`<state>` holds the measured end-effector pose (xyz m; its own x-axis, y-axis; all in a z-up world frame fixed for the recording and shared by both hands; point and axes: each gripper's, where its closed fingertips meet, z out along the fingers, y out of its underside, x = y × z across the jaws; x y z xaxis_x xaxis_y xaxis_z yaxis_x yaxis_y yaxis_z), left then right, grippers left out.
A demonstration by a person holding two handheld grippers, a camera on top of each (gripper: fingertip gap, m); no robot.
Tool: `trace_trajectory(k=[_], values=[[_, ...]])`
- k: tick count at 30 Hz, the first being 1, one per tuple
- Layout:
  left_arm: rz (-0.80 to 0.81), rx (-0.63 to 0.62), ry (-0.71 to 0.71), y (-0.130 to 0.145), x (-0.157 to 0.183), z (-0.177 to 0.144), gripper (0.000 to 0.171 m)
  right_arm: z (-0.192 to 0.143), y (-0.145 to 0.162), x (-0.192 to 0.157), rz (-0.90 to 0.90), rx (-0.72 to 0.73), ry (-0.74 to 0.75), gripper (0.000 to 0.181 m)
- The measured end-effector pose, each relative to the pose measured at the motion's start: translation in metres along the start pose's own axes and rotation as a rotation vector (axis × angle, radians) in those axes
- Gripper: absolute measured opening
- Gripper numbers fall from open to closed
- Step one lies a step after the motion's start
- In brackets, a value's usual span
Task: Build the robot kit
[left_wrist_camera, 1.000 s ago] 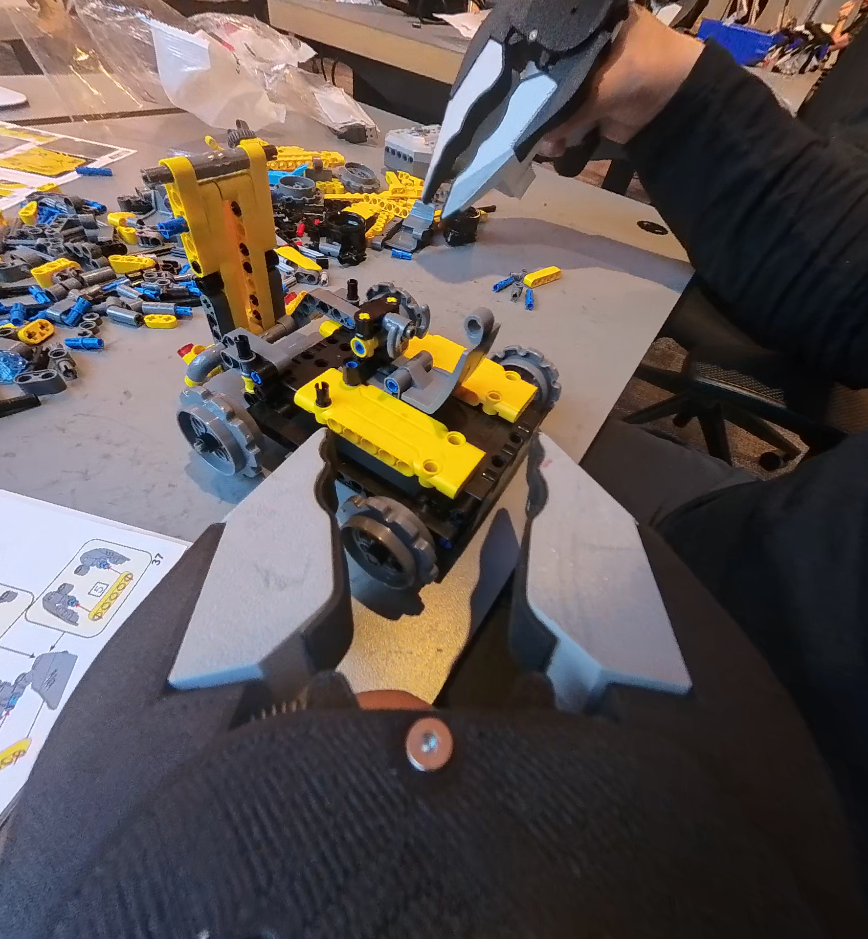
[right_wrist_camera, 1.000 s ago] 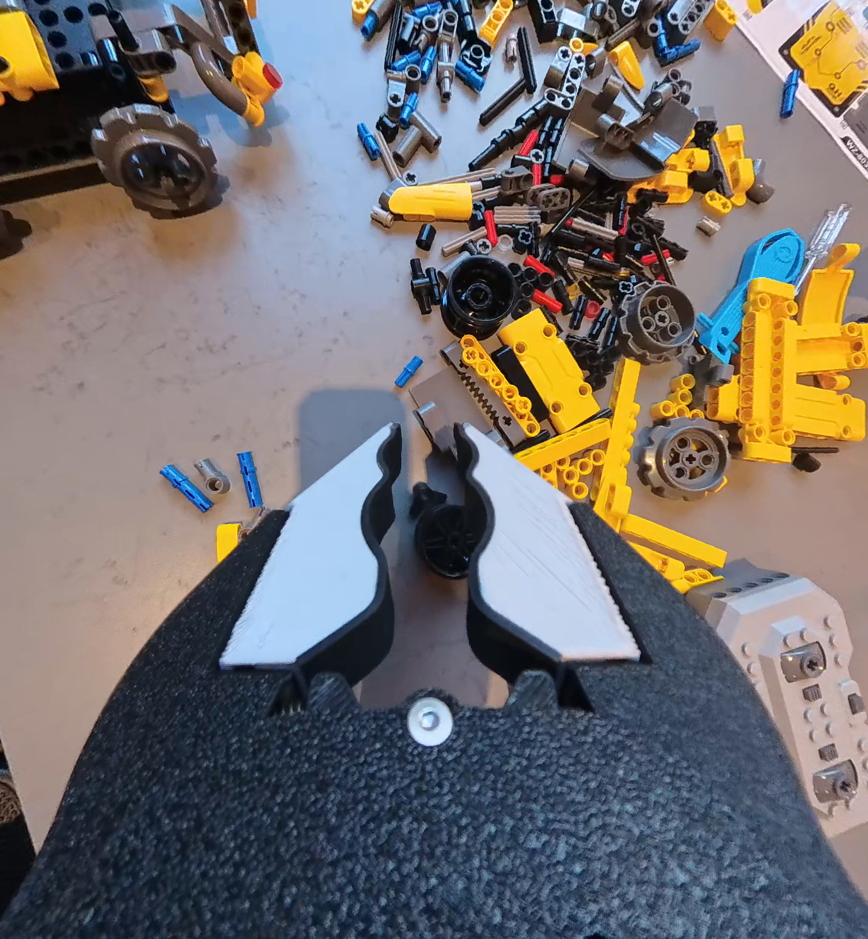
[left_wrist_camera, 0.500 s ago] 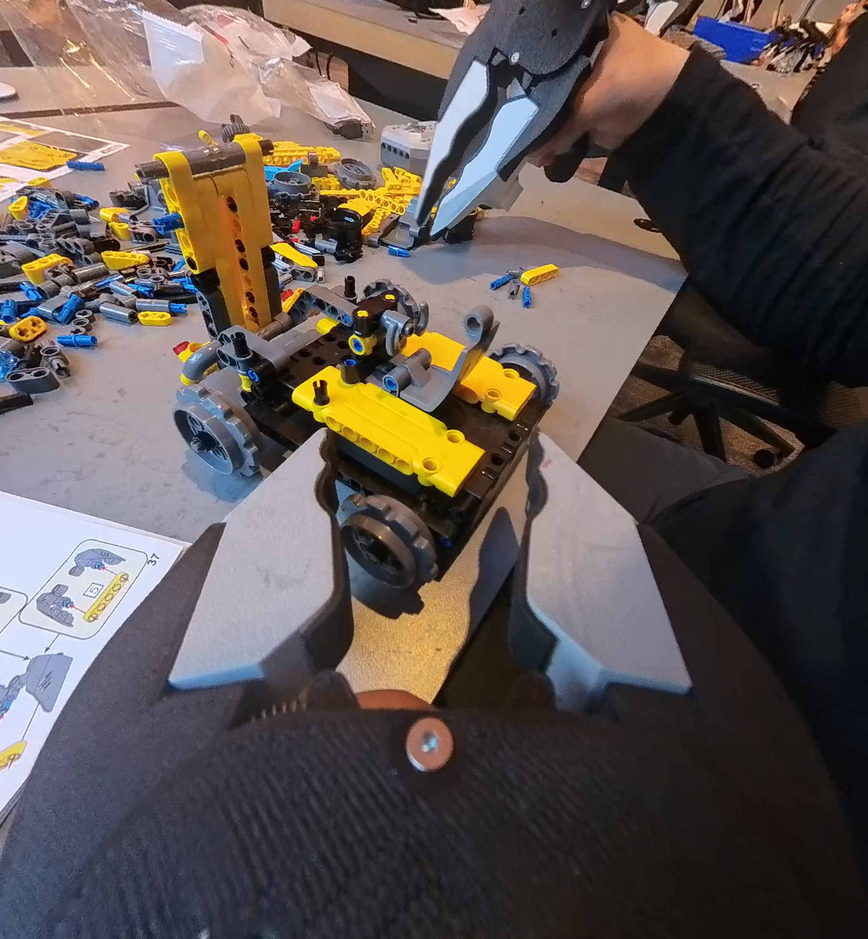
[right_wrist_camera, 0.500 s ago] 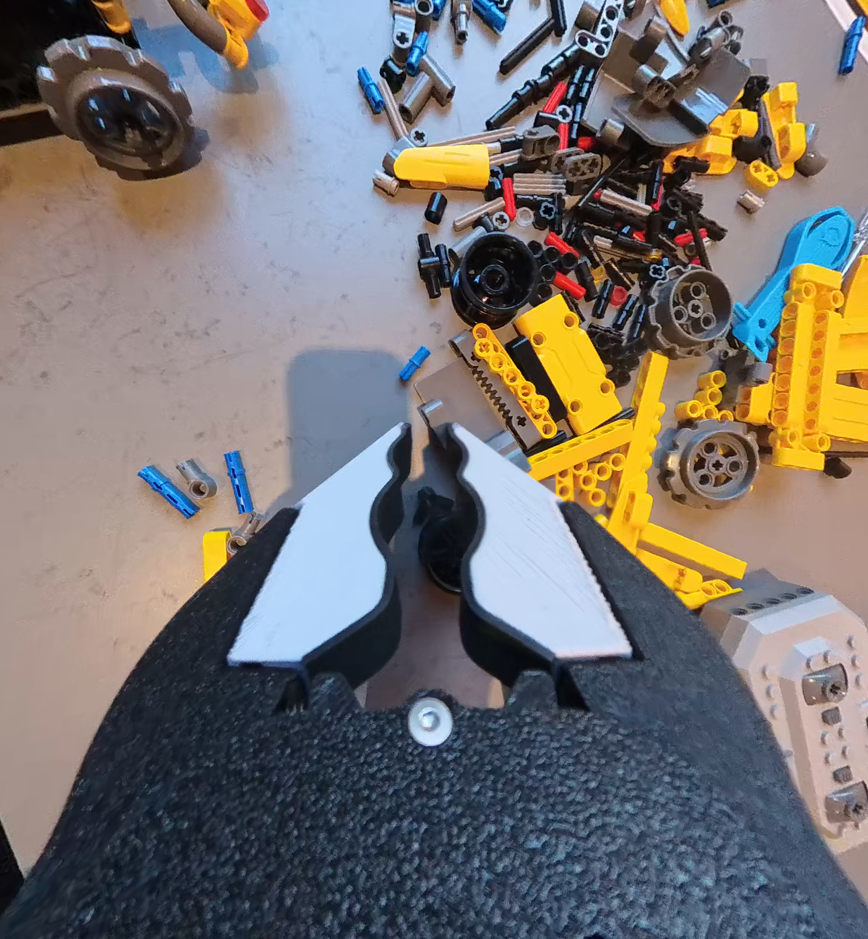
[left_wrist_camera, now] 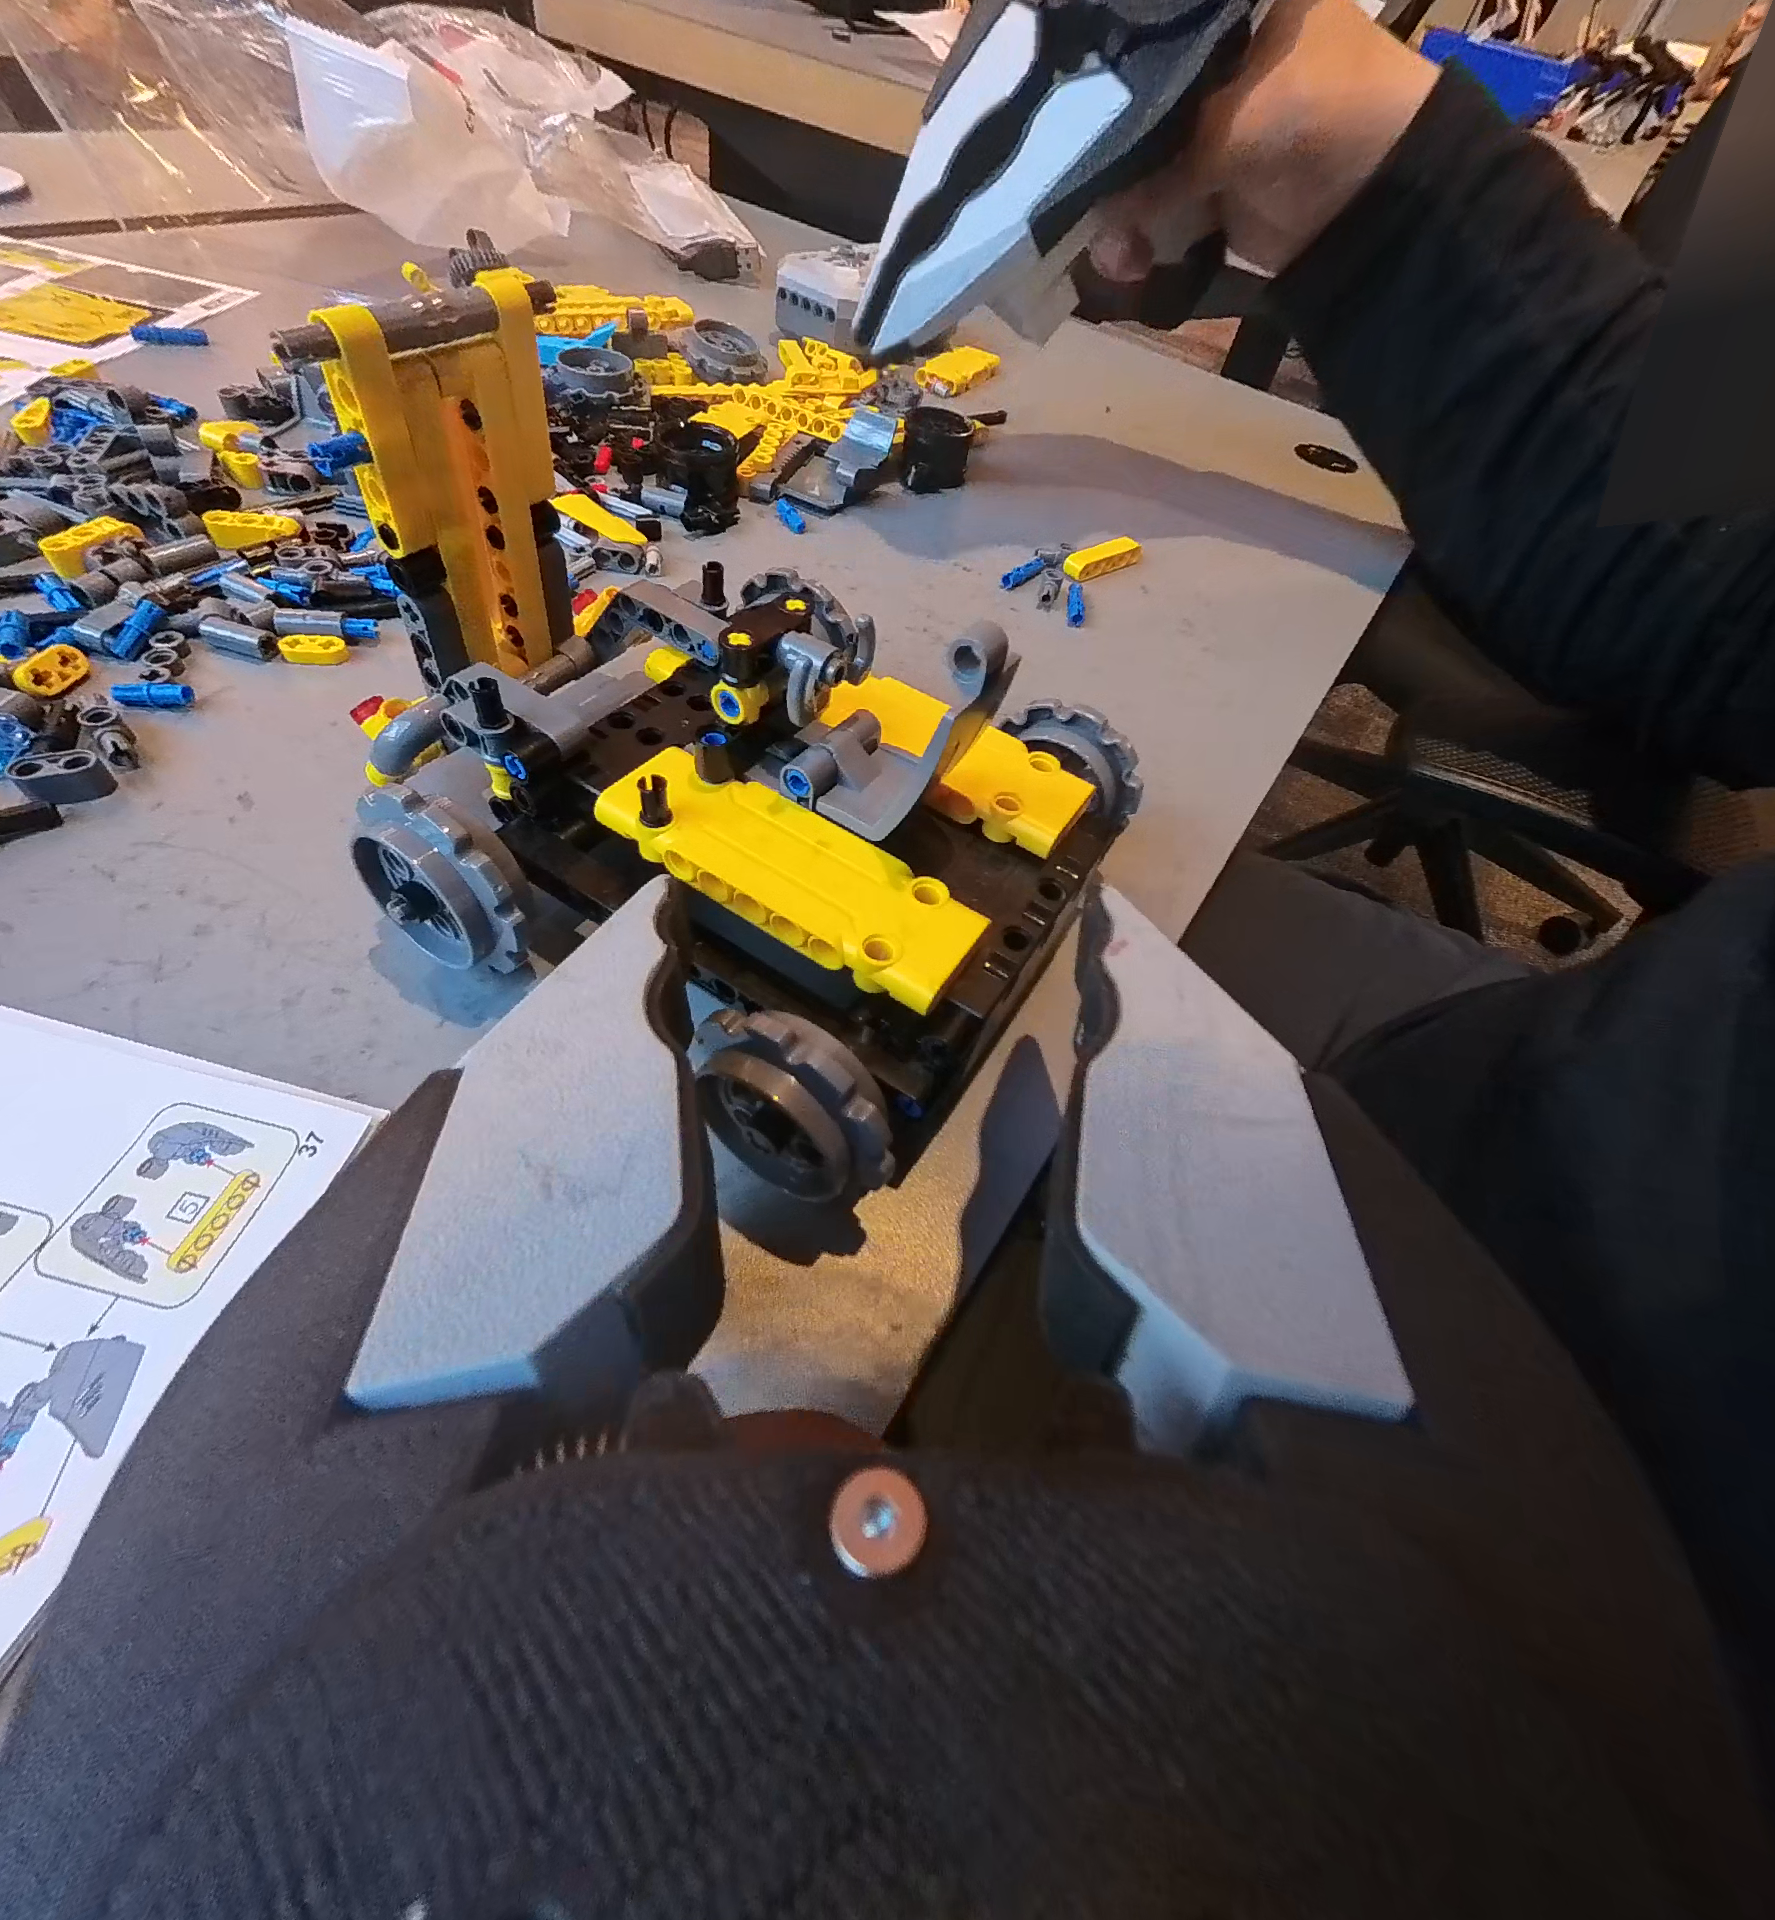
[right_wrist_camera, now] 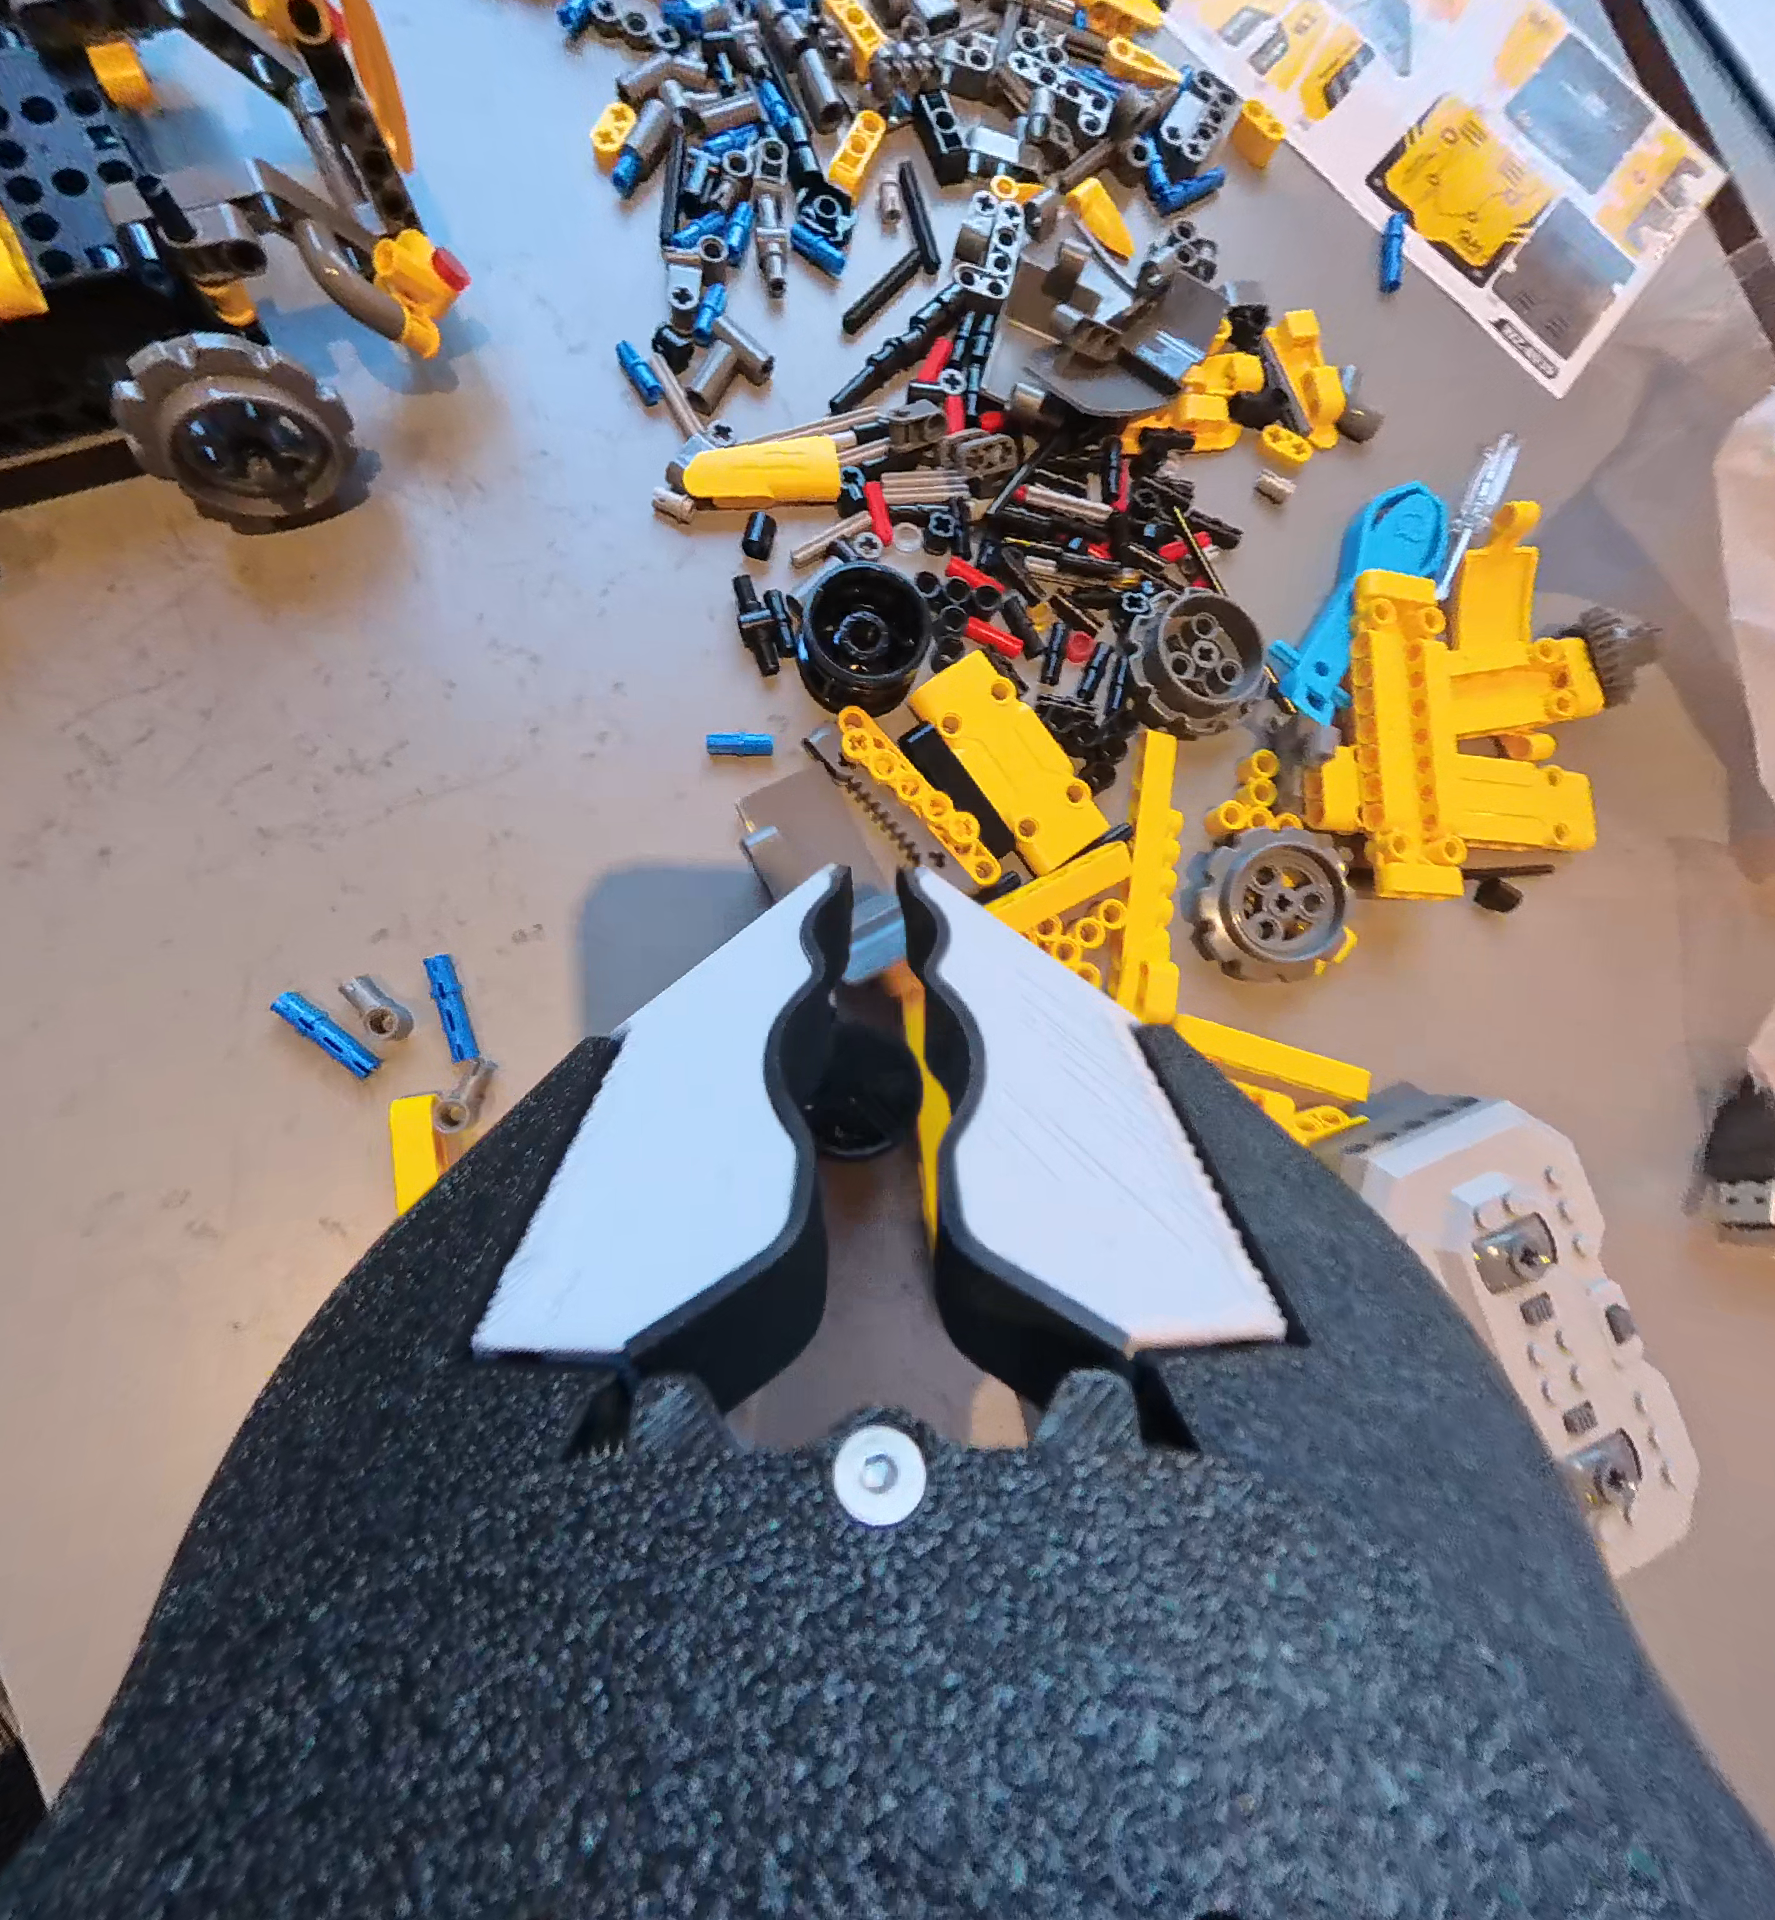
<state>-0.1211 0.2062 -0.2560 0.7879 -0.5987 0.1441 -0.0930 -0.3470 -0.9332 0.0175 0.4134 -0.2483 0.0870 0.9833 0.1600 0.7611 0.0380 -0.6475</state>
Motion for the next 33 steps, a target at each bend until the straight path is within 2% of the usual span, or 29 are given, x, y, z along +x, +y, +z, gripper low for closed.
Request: trace_trajectory(k=[7, 11, 21, 24, 33], values=[[0.000, -0.004, -0.001, 0.001, 0.000, 0.000, 0.070, -0.012, 0.015, 0.003, -0.008, -0.048, -0.002, 0.015], [-0.004, -0.002, 0.000, 0.000, 0.000, 0.001, 0.070, -0.017, 0.003, -0.003, 0.021, 0.030, -0.042, 0.017], [-0.004, -0.006, 0.006, 0.001, 0.000, 0.001, 0.069, 0.031, 0.012, -0.024, -0.064, -0.106, -0.079, 0.019], [-0.004, -0.006, 0.008, 0.001, 0.000, 0.001, 0.069, 0.035, 0.019, -0.024, -0.074, -0.155, -0.068, 0.010], [-0.005, -0.007, 0.015, 0.001, 0.001, 0.001, 0.071, 0.015, 0.001, -0.020, -0.073, -0.092, -0.032, 0.008]])
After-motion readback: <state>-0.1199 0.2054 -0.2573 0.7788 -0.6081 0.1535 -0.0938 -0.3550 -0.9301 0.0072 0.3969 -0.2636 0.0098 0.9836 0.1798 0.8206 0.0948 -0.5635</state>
